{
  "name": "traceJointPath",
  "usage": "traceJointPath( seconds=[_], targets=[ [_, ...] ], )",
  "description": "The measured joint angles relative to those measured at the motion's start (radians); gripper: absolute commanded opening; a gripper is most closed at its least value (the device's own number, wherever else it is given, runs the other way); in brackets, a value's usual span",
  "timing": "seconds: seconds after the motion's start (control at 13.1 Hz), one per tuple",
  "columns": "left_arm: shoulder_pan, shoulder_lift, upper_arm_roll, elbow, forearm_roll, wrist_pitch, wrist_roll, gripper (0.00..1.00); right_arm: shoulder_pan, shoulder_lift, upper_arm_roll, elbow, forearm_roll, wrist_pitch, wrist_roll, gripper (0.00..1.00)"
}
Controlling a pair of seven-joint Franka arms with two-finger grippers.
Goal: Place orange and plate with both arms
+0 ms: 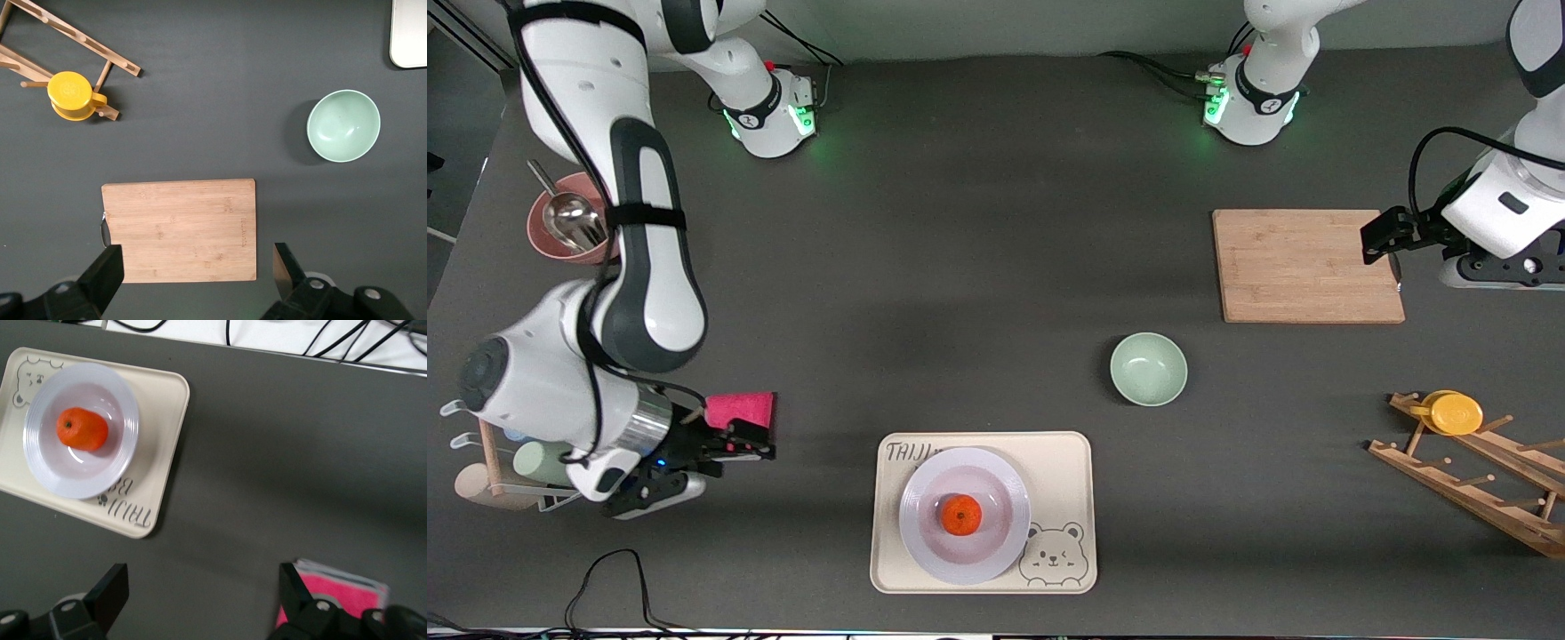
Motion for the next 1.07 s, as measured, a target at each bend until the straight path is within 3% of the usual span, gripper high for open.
traceJointPath(
  seconds=[0.15, 0.46, 0.84, 0.92, 1.07],
  targets=[
    [0.0, 0.0, 0.001, 0.0, 0.0, 0.0, 0.0, 1.0, 0.052, -0.088, -0.055, -0.001, -0.07, -0.113, 0.068, 1.0],
    [0.0, 0.0, 0.001, 0.0, 0.0, -0.001, 0.0, 1.0, 0.121, -0.244, -0.068, -0.003, -0.28, -0.213, 0.171, 1.0],
    [0.001, 0.0, 0.001, 0.0, 0.0, -0.002, 0.0, 1.0, 0.116, -0.285, -0.095, -0.003, -0.307, -0.246, 0.181, 1.0],
    [0.001, 0.0, 0.003, 0.0, 0.0, -0.002, 0.0, 1.0, 0.077, -0.287, -0.078, 0.003, -0.308, -0.27, 0.181, 1.0],
    [0.001, 0.0, 0.006, 0.0, 0.0, -0.001, 0.0, 1.0, -0.113, -0.304, 0.092, 0.028, -0.332, -0.334, 0.167, 1.0]
  ],
)
